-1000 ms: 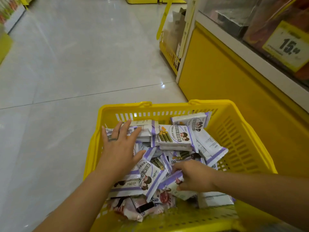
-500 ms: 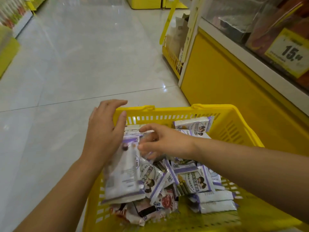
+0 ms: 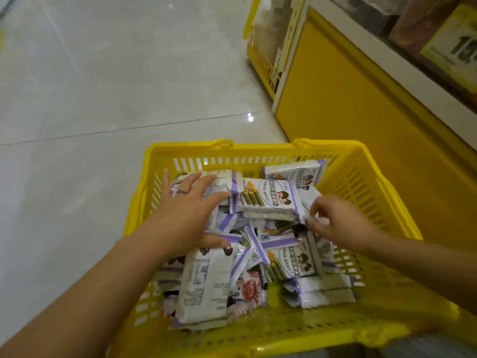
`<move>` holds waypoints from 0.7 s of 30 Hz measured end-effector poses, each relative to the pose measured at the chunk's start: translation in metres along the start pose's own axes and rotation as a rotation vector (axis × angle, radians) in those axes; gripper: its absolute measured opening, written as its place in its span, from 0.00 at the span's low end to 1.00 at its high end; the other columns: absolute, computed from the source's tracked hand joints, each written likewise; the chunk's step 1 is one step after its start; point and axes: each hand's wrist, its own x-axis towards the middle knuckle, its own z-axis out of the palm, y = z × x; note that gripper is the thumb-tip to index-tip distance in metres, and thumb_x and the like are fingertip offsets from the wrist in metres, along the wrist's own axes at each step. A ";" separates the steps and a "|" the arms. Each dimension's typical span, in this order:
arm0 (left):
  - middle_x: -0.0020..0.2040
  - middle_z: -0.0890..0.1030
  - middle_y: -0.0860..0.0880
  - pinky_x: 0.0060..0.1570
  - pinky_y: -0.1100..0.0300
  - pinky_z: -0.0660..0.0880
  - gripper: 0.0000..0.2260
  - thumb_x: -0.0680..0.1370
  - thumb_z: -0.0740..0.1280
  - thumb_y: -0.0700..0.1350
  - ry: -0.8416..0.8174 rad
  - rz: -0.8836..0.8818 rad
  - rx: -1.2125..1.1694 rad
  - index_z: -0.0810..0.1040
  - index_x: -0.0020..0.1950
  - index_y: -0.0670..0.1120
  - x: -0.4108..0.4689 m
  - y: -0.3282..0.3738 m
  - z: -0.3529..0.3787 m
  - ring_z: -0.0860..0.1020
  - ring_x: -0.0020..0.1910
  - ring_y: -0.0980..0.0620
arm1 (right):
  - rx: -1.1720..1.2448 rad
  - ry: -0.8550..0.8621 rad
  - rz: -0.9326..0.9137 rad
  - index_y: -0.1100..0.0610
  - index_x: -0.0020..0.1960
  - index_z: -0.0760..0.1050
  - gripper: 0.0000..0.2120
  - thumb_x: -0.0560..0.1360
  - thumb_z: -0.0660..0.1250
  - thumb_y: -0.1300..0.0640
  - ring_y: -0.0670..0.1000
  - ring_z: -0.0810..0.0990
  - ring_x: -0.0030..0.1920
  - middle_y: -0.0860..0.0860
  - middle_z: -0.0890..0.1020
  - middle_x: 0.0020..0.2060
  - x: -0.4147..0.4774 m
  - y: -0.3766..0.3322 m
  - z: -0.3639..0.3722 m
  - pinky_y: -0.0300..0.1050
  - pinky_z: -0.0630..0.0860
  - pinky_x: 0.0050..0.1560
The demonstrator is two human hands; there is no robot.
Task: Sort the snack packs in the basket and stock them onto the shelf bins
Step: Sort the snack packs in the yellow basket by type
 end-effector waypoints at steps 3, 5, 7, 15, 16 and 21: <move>0.79 0.41 0.52 0.61 0.35 0.24 0.40 0.69 0.60 0.73 0.008 0.067 0.053 0.48 0.76 0.62 0.004 0.016 -0.001 0.36 0.76 0.48 | 0.126 -0.009 0.171 0.53 0.70 0.65 0.28 0.74 0.70 0.51 0.53 0.71 0.65 0.53 0.70 0.67 0.010 0.021 0.002 0.48 0.71 0.64; 0.78 0.38 0.52 0.61 0.32 0.24 0.36 0.73 0.60 0.69 -0.022 0.146 0.075 0.49 0.75 0.62 0.007 0.030 0.003 0.35 0.76 0.47 | 0.183 -0.085 0.232 0.56 0.75 0.58 0.33 0.75 0.68 0.52 0.55 0.68 0.69 0.55 0.66 0.72 0.018 0.028 0.006 0.51 0.70 0.66; 0.78 0.36 0.51 0.61 0.31 0.23 0.32 0.75 0.60 0.66 -0.081 0.210 0.099 0.50 0.75 0.62 0.009 0.043 0.010 0.33 0.76 0.45 | 0.173 -0.109 0.249 0.56 0.76 0.55 0.33 0.77 0.67 0.51 0.56 0.69 0.68 0.56 0.66 0.72 0.027 0.030 0.011 0.50 0.70 0.65; 0.78 0.34 0.50 0.57 0.32 0.20 0.35 0.74 0.60 0.68 -0.071 0.238 0.152 0.50 0.76 0.59 0.016 0.049 0.021 0.22 0.66 0.45 | 0.246 -0.183 0.281 0.55 0.75 0.54 0.40 0.71 0.73 0.53 0.57 0.77 0.60 0.56 0.72 0.67 0.053 0.029 0.018 0.48 0.79 0.52; 0.78 0.35 0.50 0.57 0.33 0.20 0.35 0.74 0.59 0.68 -0.079 0.238 0.148 0.50 0.76 0.59 0.017 0.048 0.020 0.22 0.66 0.45 | 0.285 -0.164 0.287 0.55 0.74 0.56 0.38 0.71 0.73 0.54 0.57 0.77 0.59 0.56 0.72 0.66 0.053 0.030 0.012 0.47 0.79 0.49; 0.78 0.35 0.51 0.59 0.33 0.21 0.35 0.73 0.59 0.69 -0.121 0.228 0.115 0.52 0.76 0.59 0.021 0.050 0.014 0.28 0.73 0.45 | -0.200 -0.257 0.208 0.59 0.64 0.72 0.22 0.73 0.69 0.52 0.55 0.79 0.52 0.57 0.80 0.55 0.036 0.026 -0.042 0.44 0.76 0.41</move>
